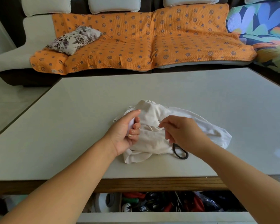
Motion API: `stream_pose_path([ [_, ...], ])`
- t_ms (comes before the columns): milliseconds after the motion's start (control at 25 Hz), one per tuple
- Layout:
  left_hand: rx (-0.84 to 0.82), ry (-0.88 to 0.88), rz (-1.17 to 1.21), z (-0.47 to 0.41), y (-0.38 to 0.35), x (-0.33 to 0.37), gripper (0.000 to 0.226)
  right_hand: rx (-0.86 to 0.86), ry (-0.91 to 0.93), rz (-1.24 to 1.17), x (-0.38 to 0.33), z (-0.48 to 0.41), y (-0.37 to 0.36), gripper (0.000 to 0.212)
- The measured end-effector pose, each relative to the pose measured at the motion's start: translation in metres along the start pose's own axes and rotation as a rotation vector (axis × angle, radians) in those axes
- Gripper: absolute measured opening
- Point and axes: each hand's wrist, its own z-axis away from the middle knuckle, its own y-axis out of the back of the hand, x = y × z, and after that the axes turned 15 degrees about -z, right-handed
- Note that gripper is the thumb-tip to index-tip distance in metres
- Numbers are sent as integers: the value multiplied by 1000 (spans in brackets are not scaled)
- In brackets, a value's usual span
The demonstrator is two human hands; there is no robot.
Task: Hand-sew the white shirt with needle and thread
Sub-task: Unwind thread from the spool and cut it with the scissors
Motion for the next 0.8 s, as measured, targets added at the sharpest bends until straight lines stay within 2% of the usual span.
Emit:
stream_pose_path([
  [200,74,7,11,-4,8,1,31,115,-95,100,15,-13,30,29],
  [280,81,3,3,-4,9,1,30,113,-125,168,18,-16,38,29],
  [360,75,-1,-18,-3,8,1,29,52,-152,439,16,-16,39,28],
  [400,61,-5,-38,-1,6,1,28,72,-104,583,11,-12,37,32],
  [440,37,-10,-65,1,4,2,27,125,-2,613,4,-8,32,41],
  [480,6,-14,-95,3,2,2,27,147,122,528,-3,-3,24,51],
  [520,-28,-17,-120,6,-1,1,27,102,207,336,-11,3,15,58],
  [560,-62,-22,-135,8,-3,1,27,-5,209,100,-18,9,4,63],
  [600,-93,-28,-139,9,-6,0,28,-136,133,-87,-23,13,-7,64],
  [640,-119,-32,-136,11,-8,-1,28,-234,53,-188,-23,15,-16,60],
  [680,-138,-33,-128,12,-9,-2,28,-270,18,-203,-18,14,-20,50],
  [800,-127,-25,-95,12,-6,-2,25,-147,7,-114,-8,6,-15,16],
])
